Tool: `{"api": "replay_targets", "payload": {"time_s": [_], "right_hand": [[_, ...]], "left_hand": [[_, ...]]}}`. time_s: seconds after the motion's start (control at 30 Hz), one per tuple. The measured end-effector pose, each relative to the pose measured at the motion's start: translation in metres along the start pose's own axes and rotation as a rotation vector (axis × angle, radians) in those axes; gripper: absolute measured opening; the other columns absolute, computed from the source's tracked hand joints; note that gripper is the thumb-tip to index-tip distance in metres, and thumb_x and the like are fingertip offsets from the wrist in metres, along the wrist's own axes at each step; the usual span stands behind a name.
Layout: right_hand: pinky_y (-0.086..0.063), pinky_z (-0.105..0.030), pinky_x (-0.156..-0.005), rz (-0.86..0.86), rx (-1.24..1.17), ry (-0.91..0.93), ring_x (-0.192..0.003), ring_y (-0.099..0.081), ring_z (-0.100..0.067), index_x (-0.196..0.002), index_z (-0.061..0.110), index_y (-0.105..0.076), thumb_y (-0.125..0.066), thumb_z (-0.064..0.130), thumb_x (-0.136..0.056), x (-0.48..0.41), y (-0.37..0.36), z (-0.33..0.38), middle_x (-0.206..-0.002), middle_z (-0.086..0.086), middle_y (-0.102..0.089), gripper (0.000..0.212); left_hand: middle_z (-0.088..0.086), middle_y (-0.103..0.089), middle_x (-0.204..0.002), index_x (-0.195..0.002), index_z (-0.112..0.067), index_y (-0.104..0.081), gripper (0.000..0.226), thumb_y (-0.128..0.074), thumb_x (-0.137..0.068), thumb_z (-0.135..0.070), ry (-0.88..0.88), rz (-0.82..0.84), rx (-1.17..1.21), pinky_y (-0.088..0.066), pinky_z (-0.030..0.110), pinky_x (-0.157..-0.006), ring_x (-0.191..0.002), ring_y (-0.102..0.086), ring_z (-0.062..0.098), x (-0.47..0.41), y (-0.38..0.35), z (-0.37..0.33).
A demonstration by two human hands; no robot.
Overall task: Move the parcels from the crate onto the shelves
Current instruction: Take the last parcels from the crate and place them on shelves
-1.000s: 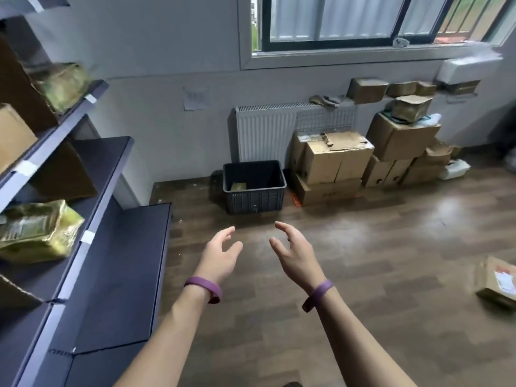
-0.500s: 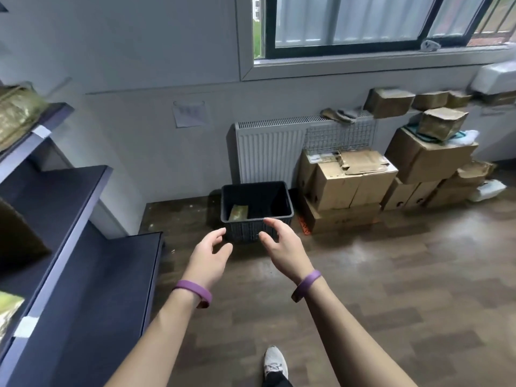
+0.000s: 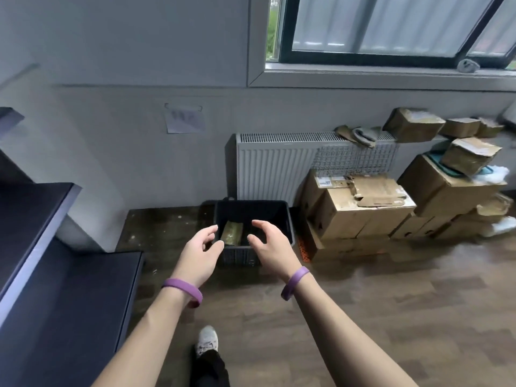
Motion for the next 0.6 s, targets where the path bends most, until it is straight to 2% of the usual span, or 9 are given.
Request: {"api": "replay_targets", "payload": {"time_s": [0.17, 0.4, 0.6], "right_hand": [[-0.03, -0.025, -0.112, -0.044, 0.014, -0.025, -0.135, -0.043, -0.015, -0.14, 0.01, -0.047, -0.055, 0.022, -0.096, -0.086, -0.012, 0.009, -0.143, -0.005, -0.051, 0.046], [-0.029, -0.025, -0.111, -0.09, 0.002, -0.122, -0.135, -0.041, -0.015, -0.142, 0.012, -0.045, -0.056, 0.024, -0.097, -0.196, -0.014, 0.02, -0.145, -0.003, -0.049, 0.049], [-0.019, -0.018, -0.111, -0.092, -0.037, -0.209, -0.143, -0.03, -0.013, -0.15, 0.014, -0.029, -0.055, 0.025, -0.097, -0.267, -0.007, -0.002, -0.154, -0.001, -0.035, 0.061]], "left_hand": [[0.012, -0.054, -0.132, -0.133, -0.013, -0.051, 0.041, -0.055, -0.092, -0.012, -0.03, 0.036, 0.021, -0.033, 0.02, -0.096, -0.123, -0.049, 0.017, -0.104, 0.013, -0.009], [0.007, -0.054, -0.134, -0.135, -0.02, -0.049, 0.042, -0.055, -0.093, -0.019, -0.02, 0.129, 0.007, -0.034, 0.025, -0.098, -0.125, -0.048, 0.019, -0.236, 0.023, -0.03], [0.007, -0.051, -0.136, -0.137, -0.021, -0.045, 0.045, -0.055, -0.093, -0.018, 0.049, 0.204, -0.005, -0.032, 0.025, -0.1, -0.126, -0.046, 0.018, -0.309, 0.003, -0.03]]}}
Point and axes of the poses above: each hand's wrist, its own x-axis away from the middle knuckle, its own y-axis out of the back of the hand, z = x × y, the point moved 1 cm from there along -x, towards the middle knuckle
